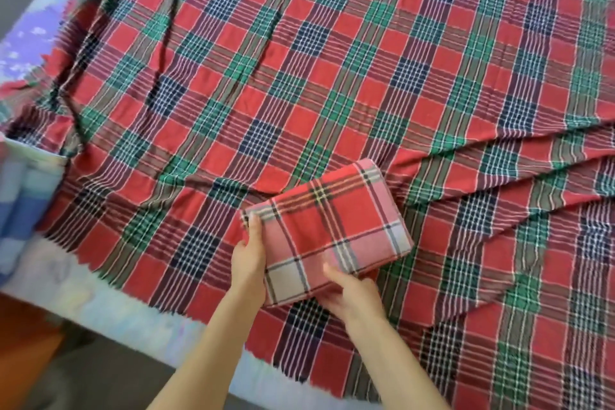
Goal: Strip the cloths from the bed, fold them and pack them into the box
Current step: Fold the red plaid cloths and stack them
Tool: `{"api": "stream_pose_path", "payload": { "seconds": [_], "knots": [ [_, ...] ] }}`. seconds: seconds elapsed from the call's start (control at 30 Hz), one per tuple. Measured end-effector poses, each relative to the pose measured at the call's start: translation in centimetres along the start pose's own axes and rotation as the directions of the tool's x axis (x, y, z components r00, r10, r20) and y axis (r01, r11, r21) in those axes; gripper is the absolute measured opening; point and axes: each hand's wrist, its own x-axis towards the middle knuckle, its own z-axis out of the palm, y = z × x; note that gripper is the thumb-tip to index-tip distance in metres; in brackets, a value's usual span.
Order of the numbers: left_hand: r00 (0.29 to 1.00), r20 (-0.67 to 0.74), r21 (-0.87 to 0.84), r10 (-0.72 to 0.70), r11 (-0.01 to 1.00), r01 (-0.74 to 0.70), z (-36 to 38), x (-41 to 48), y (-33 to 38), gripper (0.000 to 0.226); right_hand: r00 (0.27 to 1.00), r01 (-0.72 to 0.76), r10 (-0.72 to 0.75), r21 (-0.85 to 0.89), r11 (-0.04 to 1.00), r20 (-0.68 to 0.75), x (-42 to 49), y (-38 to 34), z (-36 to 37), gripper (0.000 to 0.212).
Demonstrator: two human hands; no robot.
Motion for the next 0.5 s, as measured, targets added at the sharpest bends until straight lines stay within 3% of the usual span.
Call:
{"api": "stream_pose_path", "payload": {
  "seconds": [0.1,0.2,0.23,0.3,0.4,0.5],
  "knots": [
    [0.997,-0.077,0.043,0.026,0.999,-0.023,0.3,0.6,-0.8,0.082,0.98,0.195,-0.191,0.057,0.979,-0.064,0.2,-4.2,-0.6,0.046],
    [0.993,-0.116,0.027,-0.019,0.999,0.022,0.1,1.7,-1.8,0.083,0.952,0.283,-0.276,0.042,0.958,-0.136,0.8,-7.3,-0.1,0.079],
    [0.992,-0.122,0.01,-0.028,1.0,0.03,0.2,1.9,-2.0,0.08,0.943,0.303,-0.294,0.039,0.952,-0.156,0.9,-7.8,0.0,0.08],
    [0.992,-0.121,-0.04,-0.029,0.999,0.024,0.4,1.4,-2.1,0.074,0.923,0.341,-0.325,0.048,0.939,-0.204,0.7,-8.2,0.0,0.062],
    [0.987,-0.151,-0.039,0.052,0.998,-0.058,-0.3,-0.2,-1.7,0.073,0.899,0.394,-0.377,0.035,0.918,-0.222,-1.3,-8.3,-0.2,0.054],
    [0.976,-0.169,-0.042,0.135,0.989,-0.144,-2.6,-2.3,-0.4,0.074,0.9,0.415,-0.408,0.017,0.909,-0.153,-4.9,-7.8,-0.6,0.038]
  ]
}}
